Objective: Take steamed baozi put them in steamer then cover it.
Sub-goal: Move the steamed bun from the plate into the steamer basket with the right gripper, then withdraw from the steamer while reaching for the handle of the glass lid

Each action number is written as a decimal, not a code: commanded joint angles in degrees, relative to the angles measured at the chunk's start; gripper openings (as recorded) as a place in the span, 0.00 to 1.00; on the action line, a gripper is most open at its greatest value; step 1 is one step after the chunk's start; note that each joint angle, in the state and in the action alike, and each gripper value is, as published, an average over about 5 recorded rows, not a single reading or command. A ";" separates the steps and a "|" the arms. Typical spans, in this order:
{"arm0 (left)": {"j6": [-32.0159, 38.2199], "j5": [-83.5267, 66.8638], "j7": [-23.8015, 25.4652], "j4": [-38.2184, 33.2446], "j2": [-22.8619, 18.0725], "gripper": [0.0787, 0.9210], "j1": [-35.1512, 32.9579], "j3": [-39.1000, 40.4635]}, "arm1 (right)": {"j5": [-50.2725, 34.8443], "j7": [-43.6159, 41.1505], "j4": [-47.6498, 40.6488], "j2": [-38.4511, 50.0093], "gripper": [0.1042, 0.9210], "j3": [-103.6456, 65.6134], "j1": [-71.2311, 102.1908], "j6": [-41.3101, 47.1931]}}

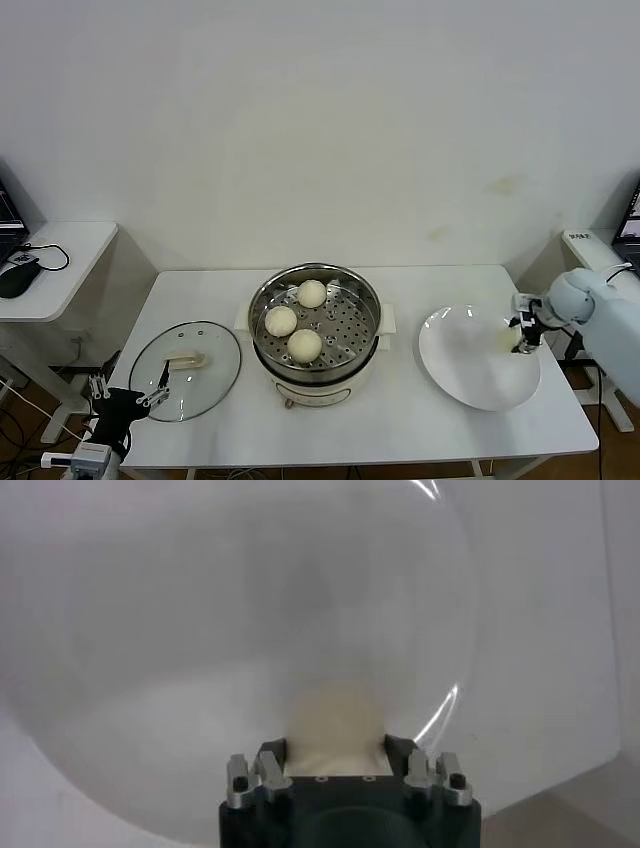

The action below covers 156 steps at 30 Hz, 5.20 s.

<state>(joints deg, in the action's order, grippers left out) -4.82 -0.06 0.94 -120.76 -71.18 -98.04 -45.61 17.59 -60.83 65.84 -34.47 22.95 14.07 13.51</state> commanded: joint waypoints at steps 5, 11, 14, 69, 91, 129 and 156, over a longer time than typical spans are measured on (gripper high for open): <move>-0.06 0.09 0.01 -0.27 0.14 0.88 -0.01 0.30 | -12.97 -0.08 17.32 10.01 0.63 14.71 -17.95 4.67; -0.10 0.24 0.02 -0.46 0.31 0.88 0.27 0.81 | -21.93 1.42 26.75 10.80 0.64 24.13 -30.29 9.52; -0.14 0.26 0.03 -0.59 0.48 0.88 0.40 0.96 | -26.47 2.95 29.67 9.31 0.64 29.47 -36.93 12.37; 0.37 0.31 -0.05 1.81 0.45 0.88 1.06 -0.28 | -46.28 24.50 20.77 -21.54 0.66 43.11 -32.66 28.28; 0.42 0.11 -0.07 1.53 0.19 0.88 1.39 0.21 | -54.78 37.27 34.74 -8.96 0.88 31.06 -33.99 26.92; 14.83 69.13 -12.16 10.65 4.53 0.88 2.50 1.77 | -34.43 51.00 53.50 -46.21 0.88 -78.37 78.01 -23.71; 12.65 75.00 -8.70 29.25 7.19 0.88 18.69 11.53 | -31.53 49.42 55.98 -48.98 0.88 -78.40 82.96 -21.80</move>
<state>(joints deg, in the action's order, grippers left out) 7.73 73.44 -7.94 -97.58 -64.75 -86.18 -36.45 -15.37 -11.16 120.99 -81.61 -55.10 94.56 -7.76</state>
